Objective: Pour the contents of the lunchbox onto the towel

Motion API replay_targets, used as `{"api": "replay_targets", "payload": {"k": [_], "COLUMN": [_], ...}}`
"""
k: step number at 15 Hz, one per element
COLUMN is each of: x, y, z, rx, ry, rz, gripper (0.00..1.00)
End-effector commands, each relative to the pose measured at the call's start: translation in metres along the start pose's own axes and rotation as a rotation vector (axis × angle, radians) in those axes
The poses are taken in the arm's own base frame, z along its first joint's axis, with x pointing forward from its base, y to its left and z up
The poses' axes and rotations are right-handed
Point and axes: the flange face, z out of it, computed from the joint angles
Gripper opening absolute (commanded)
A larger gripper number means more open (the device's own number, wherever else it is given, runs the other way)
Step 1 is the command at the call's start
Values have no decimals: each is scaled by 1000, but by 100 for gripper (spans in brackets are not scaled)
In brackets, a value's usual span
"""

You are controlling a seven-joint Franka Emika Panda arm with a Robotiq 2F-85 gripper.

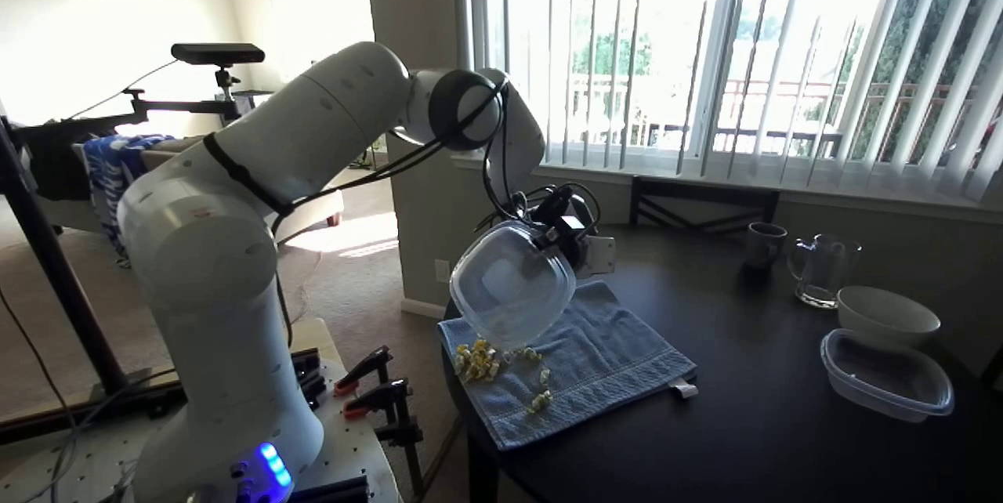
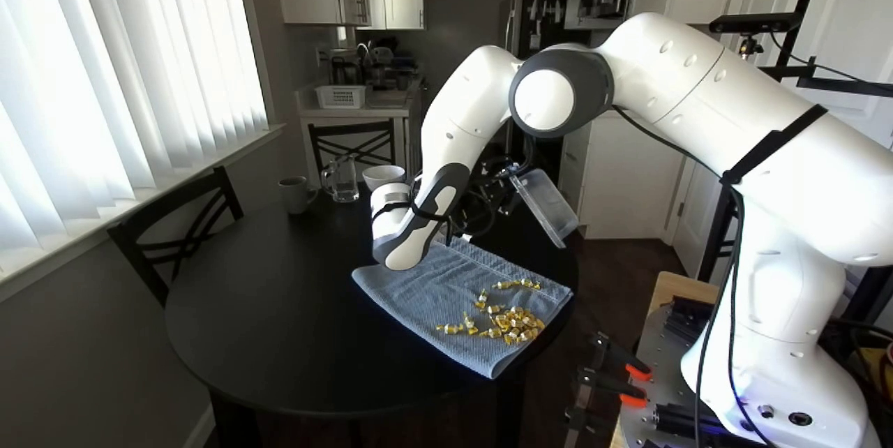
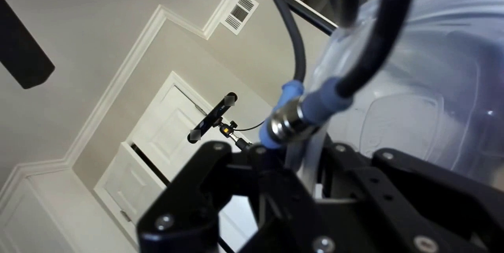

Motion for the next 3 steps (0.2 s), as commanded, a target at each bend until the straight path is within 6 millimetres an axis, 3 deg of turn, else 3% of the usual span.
{"api": "replay_targets", "payload": {"k": [1, 3], "x": [0, 0], "y": [9, 11], "z": [-2, -4], "rx": [-51, -56], "ry": [-25, -17], "rz": [23, 31], "gripper": [2, 2]}}
